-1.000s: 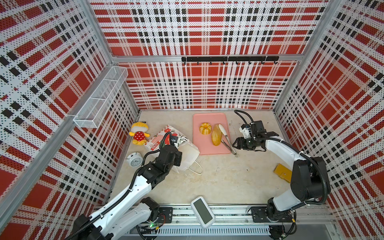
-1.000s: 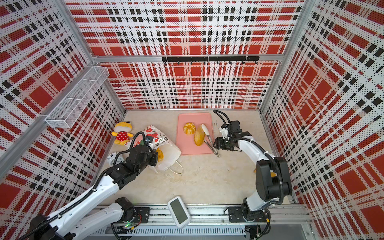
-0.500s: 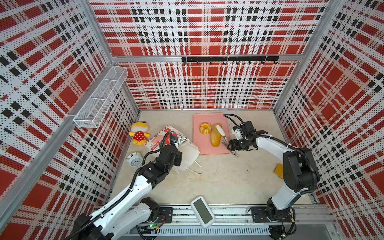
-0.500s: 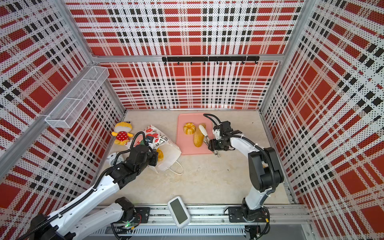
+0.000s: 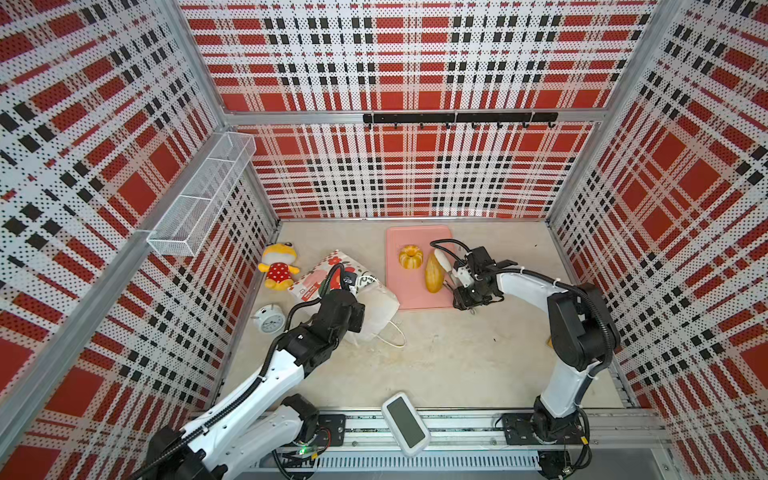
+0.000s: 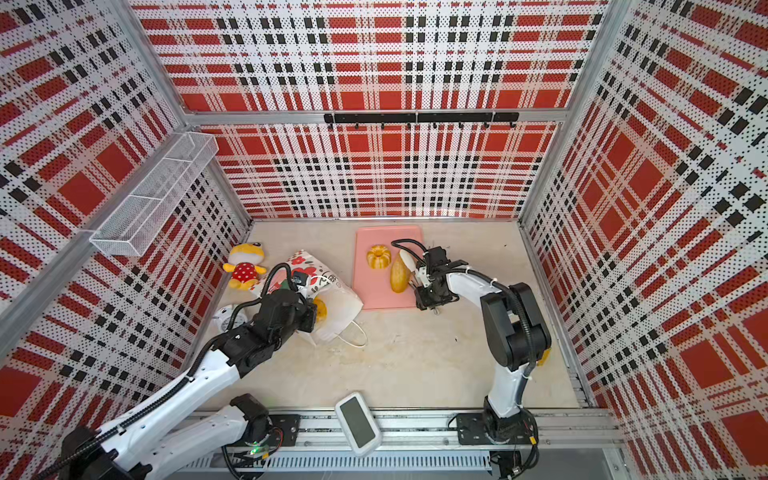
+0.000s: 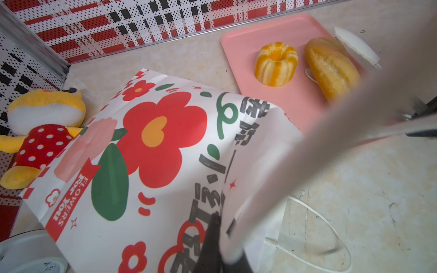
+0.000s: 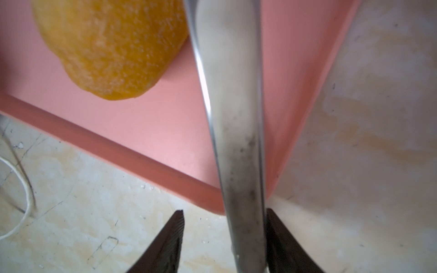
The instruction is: Take the fake bread out of the paper bag
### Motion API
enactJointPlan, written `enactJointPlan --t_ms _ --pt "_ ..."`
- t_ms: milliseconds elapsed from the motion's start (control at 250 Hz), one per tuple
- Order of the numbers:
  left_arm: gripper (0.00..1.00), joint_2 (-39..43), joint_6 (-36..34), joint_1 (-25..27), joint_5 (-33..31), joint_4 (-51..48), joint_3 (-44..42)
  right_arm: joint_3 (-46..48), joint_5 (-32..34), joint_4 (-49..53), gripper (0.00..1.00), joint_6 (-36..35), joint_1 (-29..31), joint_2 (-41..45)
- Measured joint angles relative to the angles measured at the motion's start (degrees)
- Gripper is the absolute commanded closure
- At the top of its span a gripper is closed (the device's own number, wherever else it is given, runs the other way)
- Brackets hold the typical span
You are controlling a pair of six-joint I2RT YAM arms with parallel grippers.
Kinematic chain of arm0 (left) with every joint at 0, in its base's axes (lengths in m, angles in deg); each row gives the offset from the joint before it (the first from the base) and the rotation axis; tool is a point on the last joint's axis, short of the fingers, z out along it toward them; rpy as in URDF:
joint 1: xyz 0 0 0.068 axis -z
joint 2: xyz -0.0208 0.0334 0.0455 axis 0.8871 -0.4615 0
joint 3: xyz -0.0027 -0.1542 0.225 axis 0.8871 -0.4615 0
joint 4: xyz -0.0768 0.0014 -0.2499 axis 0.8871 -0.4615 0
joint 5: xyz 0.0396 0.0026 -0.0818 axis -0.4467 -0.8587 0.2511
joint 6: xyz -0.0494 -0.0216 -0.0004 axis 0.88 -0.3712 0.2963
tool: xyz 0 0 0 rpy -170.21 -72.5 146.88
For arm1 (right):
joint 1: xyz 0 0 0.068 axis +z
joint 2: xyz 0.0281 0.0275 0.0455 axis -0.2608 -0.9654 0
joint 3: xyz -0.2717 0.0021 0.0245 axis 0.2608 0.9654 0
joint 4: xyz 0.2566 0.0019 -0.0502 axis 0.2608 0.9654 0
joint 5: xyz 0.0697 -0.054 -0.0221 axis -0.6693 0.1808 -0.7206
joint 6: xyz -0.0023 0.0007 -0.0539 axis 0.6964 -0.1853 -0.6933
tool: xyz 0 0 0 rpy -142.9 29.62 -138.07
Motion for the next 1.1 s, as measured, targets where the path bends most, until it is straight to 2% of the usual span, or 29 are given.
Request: enactJointPlan --t_ms 152,236,536,912,1100 --pt "1.00 0.0 0.0 0.0 0.0 0.0 0.0 -1.8 0.8 2.7 0.76 -1.6 0.4 0.0" --pt "1.00 0.0 0.0 0.0 0.0 0.0 0.0 -3.1 1.0 4.8 0.84 -1.8 0.8 0.1" --pt "1.00 0.0 0.0 0.0 0.0 0.0 0.0 -5.4 2.6 12.0 0.99 -1.4 2.2 3.7" --pt "1.00 0.8 0.0 0.0 -0.1 -0.2 0.0 -5.6 3.8 19.3 1.00 1.3 2.5 9.1" --pt "1.00 0.8 0.0 0.0 0.0 -0.3 0.0 -10.1 7.5 24.2 1.00 2.0 3.7 9.7"
